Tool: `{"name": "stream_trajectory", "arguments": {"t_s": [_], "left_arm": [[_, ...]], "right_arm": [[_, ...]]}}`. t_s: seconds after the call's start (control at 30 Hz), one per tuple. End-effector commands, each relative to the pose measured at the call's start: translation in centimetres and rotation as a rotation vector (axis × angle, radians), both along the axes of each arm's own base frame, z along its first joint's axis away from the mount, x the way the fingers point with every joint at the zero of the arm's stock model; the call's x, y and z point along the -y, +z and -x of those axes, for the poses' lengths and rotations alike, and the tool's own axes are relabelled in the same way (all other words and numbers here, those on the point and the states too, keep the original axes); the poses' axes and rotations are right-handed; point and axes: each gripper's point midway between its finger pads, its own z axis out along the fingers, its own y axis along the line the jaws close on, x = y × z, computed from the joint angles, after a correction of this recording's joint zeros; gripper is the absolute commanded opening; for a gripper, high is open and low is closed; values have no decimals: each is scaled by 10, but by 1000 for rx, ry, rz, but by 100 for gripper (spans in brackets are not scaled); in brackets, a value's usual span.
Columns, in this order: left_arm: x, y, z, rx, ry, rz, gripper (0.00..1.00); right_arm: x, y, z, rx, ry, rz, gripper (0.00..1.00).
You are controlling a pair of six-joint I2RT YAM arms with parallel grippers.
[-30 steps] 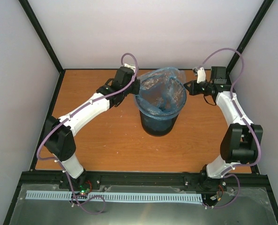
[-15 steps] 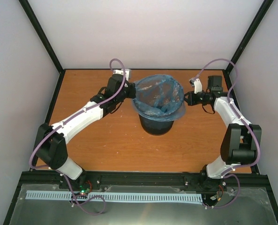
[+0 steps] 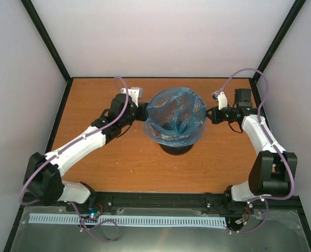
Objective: Put the trash bags into the trash bin
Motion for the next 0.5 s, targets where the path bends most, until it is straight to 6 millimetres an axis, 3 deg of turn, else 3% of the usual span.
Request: {"name": "stream_trajectory", "arguments": {"t_s": [0.0,0.1,0.23,0.33,0.47], "left_arm": [[-3,31,20,58,-51,56,1],[-5,50,33,94,-81,93,15],[-13,63,51,107,-90,133,42],[-24,59,63,89,-71,151,52],[-32,44,81,48,-74,185,61]], "right_arm": [[2,8,10,30,21,19,3],[3,12,16,40,14,30,4],[11,14,26,55,-17,83,22],[20,20,38,81,-58,128,39],[30,32,58,131,-96,195,53]]}}
